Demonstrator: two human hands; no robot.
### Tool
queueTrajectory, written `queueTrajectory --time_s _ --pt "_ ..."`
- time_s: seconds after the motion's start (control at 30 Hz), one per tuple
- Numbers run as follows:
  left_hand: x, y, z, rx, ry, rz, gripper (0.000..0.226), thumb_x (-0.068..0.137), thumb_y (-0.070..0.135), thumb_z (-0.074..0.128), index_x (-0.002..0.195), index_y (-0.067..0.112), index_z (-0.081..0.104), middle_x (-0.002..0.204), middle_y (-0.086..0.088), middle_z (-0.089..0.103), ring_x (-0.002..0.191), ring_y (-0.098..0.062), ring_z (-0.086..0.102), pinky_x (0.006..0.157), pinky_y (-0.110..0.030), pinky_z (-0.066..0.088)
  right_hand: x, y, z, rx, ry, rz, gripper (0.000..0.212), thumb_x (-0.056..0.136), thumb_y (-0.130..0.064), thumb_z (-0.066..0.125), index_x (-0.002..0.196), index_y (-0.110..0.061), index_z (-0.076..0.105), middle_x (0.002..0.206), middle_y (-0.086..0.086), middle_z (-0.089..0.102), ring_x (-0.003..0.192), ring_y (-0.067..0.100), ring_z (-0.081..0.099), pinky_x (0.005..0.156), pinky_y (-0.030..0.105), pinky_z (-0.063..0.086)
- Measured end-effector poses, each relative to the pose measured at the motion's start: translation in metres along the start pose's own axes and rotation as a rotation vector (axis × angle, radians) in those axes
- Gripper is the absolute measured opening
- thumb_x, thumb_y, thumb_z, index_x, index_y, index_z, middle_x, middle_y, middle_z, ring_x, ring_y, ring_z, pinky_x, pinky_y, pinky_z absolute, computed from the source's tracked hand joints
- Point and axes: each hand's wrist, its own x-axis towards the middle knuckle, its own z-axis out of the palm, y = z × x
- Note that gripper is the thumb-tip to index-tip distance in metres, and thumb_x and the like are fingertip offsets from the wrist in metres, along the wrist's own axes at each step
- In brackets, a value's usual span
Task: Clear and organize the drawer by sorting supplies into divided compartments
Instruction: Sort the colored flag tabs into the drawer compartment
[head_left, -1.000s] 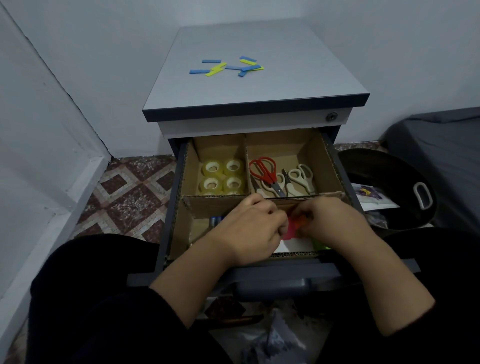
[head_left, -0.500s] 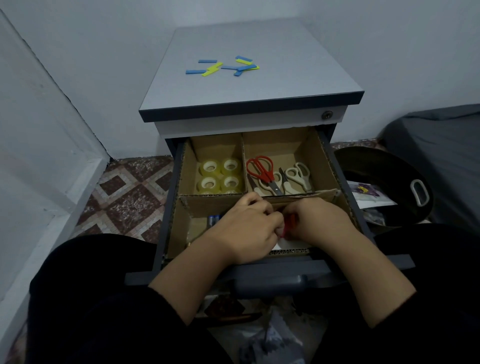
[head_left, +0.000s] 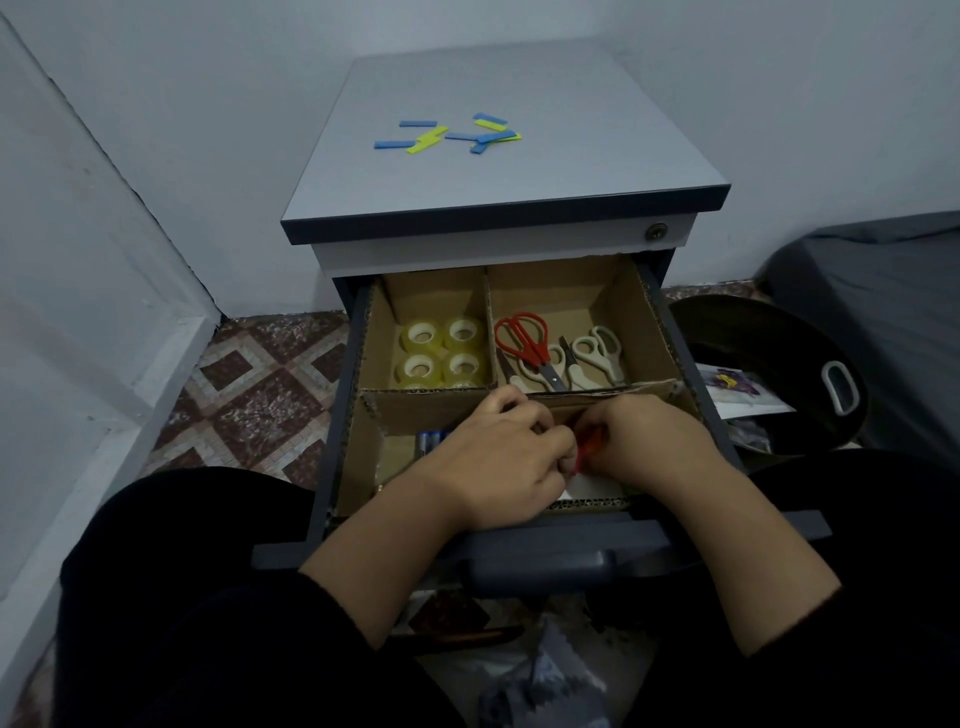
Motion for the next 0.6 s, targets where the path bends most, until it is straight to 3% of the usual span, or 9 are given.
queueTrajectory --time_s 0.3,0.47,0.6 --pt "0.0 -0.004 0.001 -0.071 0.011 -0.036 0.022 0.094 0.026 0.039 0.11 0.027 0.053 0.12 0.002 0.048 0.12 -0.015 0.028 0.111 -0.028 0.012 -0.006 0.007 -0.012 0.039 0.017 0.068 0.032 0.076 -0.032 0.07 0.106 -0.043 0.068 0.096 -0.01 0.064 0.091 0.012 0.059 0.078 0.03 0.053" --pt "0.002 -0.002 0.004 0.048 -0.016 0.01 0.036 0.087 0.037 0.031 0.117 0.029 0.049 0.129 -0.003 0.046 0.132 -0.018 0.023 0.116 -0.035 -0.003 -0.006 0.006 -0.011 -0.011 0.022 0.073 0.032 0.079 -0.032 0.068 0.11 -0.042 0.066 0.104 -0.008 0.065 0.096 0.015 0.06 0.074 0.026 0.049" --pt "0.004 -0.002 0.005 0.094 -0.032 0.059 0.035 0.09 0.038 0.029 0.116 0.028 0.051 0.131 -0.006 0.049 0.135 -0.01 0.026 0.117 -0.041 -0.008 -0.004 0.003 -0.008 -0.004 0.002 0.084 0.032 0.079 -0.036 0.068 0.11 -0.043 0.066 0.106 -0.006 0.067 0.097 0.016 0.062 0.078 0.028 0.051"
